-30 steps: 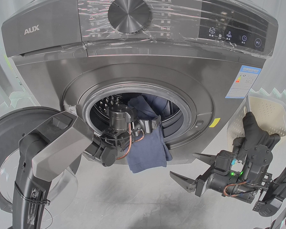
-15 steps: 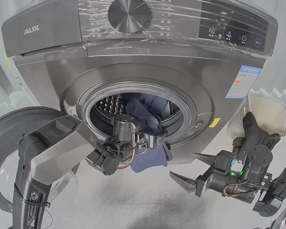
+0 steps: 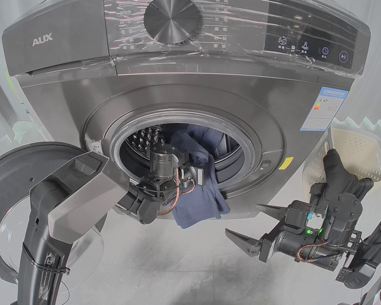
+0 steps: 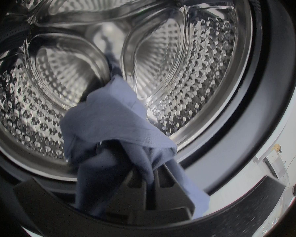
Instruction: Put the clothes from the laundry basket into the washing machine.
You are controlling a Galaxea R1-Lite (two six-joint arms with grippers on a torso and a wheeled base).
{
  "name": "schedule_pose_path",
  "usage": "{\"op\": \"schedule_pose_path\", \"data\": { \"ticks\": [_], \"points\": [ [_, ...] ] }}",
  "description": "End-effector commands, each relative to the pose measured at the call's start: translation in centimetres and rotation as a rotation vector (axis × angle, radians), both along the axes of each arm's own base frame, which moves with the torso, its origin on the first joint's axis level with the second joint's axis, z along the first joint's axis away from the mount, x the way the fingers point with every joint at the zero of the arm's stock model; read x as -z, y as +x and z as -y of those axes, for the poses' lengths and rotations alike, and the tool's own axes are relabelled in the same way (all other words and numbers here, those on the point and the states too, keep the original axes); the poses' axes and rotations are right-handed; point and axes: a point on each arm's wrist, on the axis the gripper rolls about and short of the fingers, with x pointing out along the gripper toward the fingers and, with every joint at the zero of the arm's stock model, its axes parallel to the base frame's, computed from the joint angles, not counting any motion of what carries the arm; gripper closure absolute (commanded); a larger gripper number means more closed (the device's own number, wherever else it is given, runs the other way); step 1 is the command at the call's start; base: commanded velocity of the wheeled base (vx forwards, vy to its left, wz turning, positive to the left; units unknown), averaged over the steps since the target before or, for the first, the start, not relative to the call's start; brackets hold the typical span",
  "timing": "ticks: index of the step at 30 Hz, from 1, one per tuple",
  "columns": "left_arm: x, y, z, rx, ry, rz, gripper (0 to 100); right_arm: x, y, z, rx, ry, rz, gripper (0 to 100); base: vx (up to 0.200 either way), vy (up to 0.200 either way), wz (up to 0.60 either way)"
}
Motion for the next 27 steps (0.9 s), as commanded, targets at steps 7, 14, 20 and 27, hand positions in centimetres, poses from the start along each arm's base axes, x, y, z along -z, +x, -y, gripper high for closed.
{"op": "schedule_pose_path", "data": {
  "ticks": [7,14,20,27],
  "points": [
    [-6.2,4.5,-0.4,-0.168,-0.193,0.242,100,0.0,0.1,-0.1,0.001,0.002,0.003,0,0.0,0.0,0.0],
    [-7.4,6.4,0.2,-0.245,-0.287,0.341,100,0.0,0.1,-0.1,0.001,0.002,0.002,0,0.0,0.0,0.0],
    [-5.4,6.0,0.1,-0.24,-0.236,0.278,0,0.0,0.1,-0.1,0.001,0.002,0.002,0,0.0,0.0,0.0],
    [-4.0,1.6,-0.6,-0.119,-0.106,0.07,0,-0.1,0.1,-0.1,0.001,0.003,0.004,0,0.0,0.0,0.0]
  ]
}}
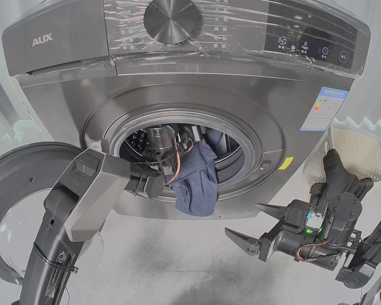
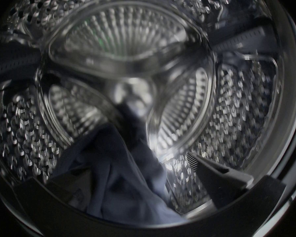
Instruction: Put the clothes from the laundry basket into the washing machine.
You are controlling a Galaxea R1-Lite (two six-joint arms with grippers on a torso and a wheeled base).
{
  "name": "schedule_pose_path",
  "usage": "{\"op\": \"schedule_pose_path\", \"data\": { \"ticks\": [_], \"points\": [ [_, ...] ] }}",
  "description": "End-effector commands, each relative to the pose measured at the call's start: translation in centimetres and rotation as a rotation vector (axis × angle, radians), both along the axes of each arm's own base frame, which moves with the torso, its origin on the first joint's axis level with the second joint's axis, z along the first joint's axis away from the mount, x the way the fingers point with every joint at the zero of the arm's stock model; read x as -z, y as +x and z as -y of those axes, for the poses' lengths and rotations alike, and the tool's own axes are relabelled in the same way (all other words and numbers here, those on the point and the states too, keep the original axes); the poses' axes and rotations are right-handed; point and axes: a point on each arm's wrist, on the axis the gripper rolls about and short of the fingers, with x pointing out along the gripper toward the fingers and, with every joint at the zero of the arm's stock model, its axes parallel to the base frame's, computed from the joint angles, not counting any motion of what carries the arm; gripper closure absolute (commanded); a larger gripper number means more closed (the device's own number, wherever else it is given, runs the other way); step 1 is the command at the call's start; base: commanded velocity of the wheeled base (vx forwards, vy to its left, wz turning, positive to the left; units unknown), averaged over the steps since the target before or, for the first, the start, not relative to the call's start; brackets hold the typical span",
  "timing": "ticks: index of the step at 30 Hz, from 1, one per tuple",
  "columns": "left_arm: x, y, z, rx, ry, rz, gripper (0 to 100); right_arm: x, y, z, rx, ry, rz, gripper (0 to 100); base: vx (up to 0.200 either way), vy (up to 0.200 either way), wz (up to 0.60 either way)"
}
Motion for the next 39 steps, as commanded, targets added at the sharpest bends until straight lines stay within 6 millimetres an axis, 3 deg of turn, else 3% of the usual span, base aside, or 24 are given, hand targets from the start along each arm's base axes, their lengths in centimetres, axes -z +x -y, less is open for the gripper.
{"op": "schedule_pose_path", "data": {
  "ticks": [1,5,9,17,23,24,31,39],
  "points": [
    [2.2,-4.6,-1.0,0.122,0.139,-0.234,0,0.0,0.0,0.0,0.0,0.001,0.001,0,0.0,0.0,0.0],
    [3.2,-7.1,-1.4,0.207,0.204,-0.319,0,0.0,0.0,0.0,0.0,0.001,0.001,0,0.0,0.0,0.0],
    [4.4,-8.1,-1.6,0.247,0.26,-0.349,0,0.0,0.0,0.0,0.0,0.0,0.0,0,0.0,0.0,0.0],
    [6.9,-8.2,-0.9,0.261,0.287,-0.378,0,0.0,0.0,0.0,0.0,0.001,0.001,0,0.0,0.0,0.0],
    [7.7,-7.6,-0.4,0.254,0.278,-0.359,0,0.0,0.0,0.0,0.0,0.001,0.001,0,0.0,0.0,0.0],
    [7.7,-7.5,-0.4,0.252,0.278,-0.359,100,0.0,0.0,0.0,0.0,0.001,0.001,0,0.0,0.0,0.0],
    [7.2,-7.1,-0.4,0.248,0.26,-0.33,100,-0.1,0.0,0.0,0.0,0.002,0.002,0,0.0,0.0,0.0],
    [2.5,-4.3,0.6,0.188,0.122,-0.087,100,0.0,0.0,-0.1,0.0,0.001,0.001,0,0.0,0.0,0.0]
  ]
}}
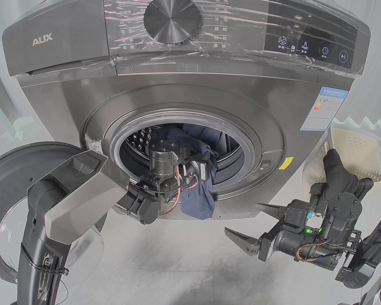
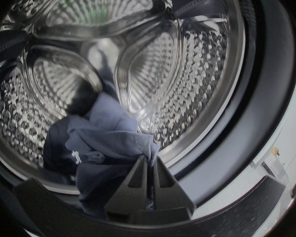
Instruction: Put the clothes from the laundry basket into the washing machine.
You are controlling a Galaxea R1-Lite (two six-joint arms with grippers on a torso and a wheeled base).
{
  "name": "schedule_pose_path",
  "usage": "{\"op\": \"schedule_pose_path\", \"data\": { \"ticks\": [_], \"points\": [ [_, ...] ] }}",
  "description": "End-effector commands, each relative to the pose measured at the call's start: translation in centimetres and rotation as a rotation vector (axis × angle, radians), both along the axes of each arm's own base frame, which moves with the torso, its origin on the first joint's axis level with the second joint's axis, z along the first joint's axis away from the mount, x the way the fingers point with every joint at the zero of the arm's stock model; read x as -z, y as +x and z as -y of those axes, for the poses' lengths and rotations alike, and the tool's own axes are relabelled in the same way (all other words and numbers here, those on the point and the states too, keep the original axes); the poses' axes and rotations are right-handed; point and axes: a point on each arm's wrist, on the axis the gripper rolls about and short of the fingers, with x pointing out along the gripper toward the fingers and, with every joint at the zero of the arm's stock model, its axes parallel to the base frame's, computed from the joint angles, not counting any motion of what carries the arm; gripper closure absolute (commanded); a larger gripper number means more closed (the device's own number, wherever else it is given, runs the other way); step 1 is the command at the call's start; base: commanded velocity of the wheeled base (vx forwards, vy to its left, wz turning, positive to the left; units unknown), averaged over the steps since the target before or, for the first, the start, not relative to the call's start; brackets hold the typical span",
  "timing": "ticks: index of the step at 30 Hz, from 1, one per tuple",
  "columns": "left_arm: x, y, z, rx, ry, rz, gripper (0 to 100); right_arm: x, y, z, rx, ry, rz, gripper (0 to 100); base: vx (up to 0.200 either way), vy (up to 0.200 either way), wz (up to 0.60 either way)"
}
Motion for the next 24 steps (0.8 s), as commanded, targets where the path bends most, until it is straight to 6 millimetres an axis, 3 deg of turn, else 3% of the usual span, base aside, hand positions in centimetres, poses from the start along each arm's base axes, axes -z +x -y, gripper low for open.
{"op": "schedule_pose_path", "data": {
  "ticks": [1,12,17,21,22,24],
  "points": [
    [-2.4,2.3,0.2,-0.075,-0.081,0.12,100,0.0,0.0,0.0,-0.001,0.0,0.0,0,0.0,0.0,0.0],
    [-3.7,7.1,-0.1,-0.246,-0.185,0.269,100,0.1,0.0,0.0,-0.001,-0.001,-0.001,0,0.0,0.0,0.0],
    [-2.3,7.9,-0.5,-0.277,-0.171,0.247,100,0.2,0.0,-0.1,-0.002,-0.004,-0.005,0,0.0,0.0,0.0],
    [-1.8,7.3,-0.3,-0.268,-0.155,0.219,100,0.1,0.0,-0.1,-0.002,-0.003,-0.004,0,0.0,0.0,0.0],
    [-2.2,7.0,-0.3,-0.264,-0.158,0.213,0,0.1,0.0,-0.1,-0.002,-0.003,-0.004,0,0.0,0.0,0.0],
    [-2.8,5.5,-0.2,-0.233,-0.15,0.153,0,0.1,0.0,-0.1,-0.002,-0.003,-0.004,0,0.0,0.0,0.0]
  ]
}}
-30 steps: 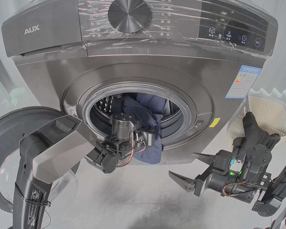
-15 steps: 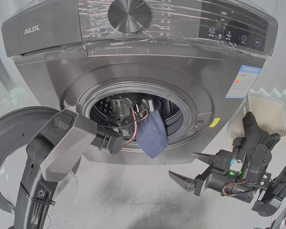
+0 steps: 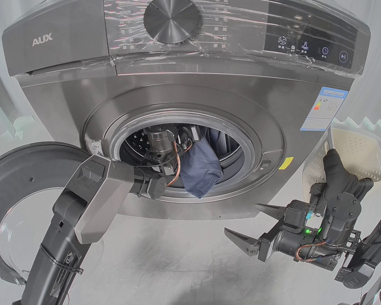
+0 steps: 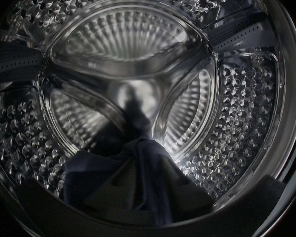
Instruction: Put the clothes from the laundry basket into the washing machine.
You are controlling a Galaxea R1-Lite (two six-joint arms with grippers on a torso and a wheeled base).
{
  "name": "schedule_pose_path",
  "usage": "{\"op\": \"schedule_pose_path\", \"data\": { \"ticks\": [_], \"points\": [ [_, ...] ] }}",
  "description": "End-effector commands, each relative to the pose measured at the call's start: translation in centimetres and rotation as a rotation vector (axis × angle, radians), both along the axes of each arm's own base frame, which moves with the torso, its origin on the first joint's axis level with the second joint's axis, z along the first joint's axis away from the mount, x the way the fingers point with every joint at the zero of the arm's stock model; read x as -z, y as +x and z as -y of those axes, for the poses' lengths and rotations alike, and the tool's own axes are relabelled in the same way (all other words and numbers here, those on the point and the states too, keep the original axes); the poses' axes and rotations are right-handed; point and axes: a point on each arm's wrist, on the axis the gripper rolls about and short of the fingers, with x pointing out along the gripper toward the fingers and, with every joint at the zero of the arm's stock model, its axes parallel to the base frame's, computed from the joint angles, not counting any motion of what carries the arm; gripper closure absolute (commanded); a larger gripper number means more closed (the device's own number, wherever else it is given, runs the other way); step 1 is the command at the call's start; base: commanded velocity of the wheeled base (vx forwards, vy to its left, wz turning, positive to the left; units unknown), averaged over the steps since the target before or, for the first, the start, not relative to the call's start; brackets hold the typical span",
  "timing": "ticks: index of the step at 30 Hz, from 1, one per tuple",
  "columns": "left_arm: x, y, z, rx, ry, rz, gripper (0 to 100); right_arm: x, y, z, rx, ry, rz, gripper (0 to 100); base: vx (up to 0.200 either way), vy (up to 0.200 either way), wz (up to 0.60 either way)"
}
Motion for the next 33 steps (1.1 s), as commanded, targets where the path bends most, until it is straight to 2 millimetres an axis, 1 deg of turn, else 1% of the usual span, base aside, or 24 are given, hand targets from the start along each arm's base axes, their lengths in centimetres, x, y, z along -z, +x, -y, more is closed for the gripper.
{"op": "schedule_pose_path", "data": {
  "ticks": [1,2,3,4,5,6,7,8,9,10,16,20,27,28,31,33],
  "points": [
    [0.5,-2.8,0.3,0.057,0.032,-0.132,0,0.1,0.0,0.0,-0.001,-0.001,-0.002,0,0.0,0.0,0.0],
    [0.5,-2.9,0.4,0.062,0.033,-0.136,0,0.1,0.0,0.0,-0.001,-0.001,-0.002,0,0.0,0.0,0.0],
    [0.4,-4.9,0.4,0.134,0.078,-0.209,0,0.1,0.0,0.0,-0.001,-0.001,-0.002,0,0.0,0.0,0.0],
    [0.5,-5.0,0.4,0.14,0.081,-0.214,0,0.0,0.0,0.0,-0.001,0.0,-0.001,0,0.0,0.0,0.0],
    [0.8,-6.8,0.5,0.209,0.121,-0.276,0,0.1,0.0,0.0,-0.001,-0.001,-0.002,0,0.0,0.0,0.0],
    [1.1,-7.8,0.3,0.236,0.139,-0.309,0,0.0,0.0,0.0,-0.001,0.0,-0.001,0,0.0,0.0,0.0],
    [1.3,-8.2,0.3,0.247,0.151,-0.324,0,0.0,0.0,0.0,-0.001,0.0,-0.001,0,0.0,0.0,0.0],
    [2.0,-8.8,0.3,0.264,0.174,-0.354,0,0.0,0.0,0.0,-0.001,0.0,-0.001,0,0.0,0.0,0.0],
    [2.0,-8.9,0.3,0.266,0.175,-0.356,0,0.0,0.0,0.0,-0.001,0.0,-0.001,0,0.0,0.0,0.0],
    [2.9,-9.5,0.4,0.274,0.202,-0.381,0,0.0,0.0,0.0,0.001,-0.001,-0.001,0,0.0,0.0,0.0],
    [4.9,-9.9,0.2,0.28,0.252,-0.416,0,0.0,0.0,0.0,0.001,0.0,0.0,0,0.0,0.0,0.0],
    [5.6,-10.2,0.4,0.297,0.264,-0.429,0,0.0,0.0,0.0,0.001,0.0,0.0,0,0.0,0.0,0.0],
    [7.3,-9.7,0.5,0.292,0.287,-0.445,0,0.0,0.0,0.0,0.001,0.0,0.0,0,0.0,0.0,0.0],
    [7.5,-9.5,0.5,0.29,0.288,-0.435,100,0.0,0.0,0.0,0.001,0.0,0.0,0,0.0,0.0,0.0],
    [7.6,-9.1,0.4,0.28,0.282,-0.421,100,0.0,0.0,0.0,0.001,0.0,0.0,0,0.0,0.0,0.0],
    [7.3,-8.6,0.4,0.268,0.267,-0.403,100,0.0,0.0,0.0,0.001,0.0,0.0,0,0.0,0.0,0.0]
  ]
}}
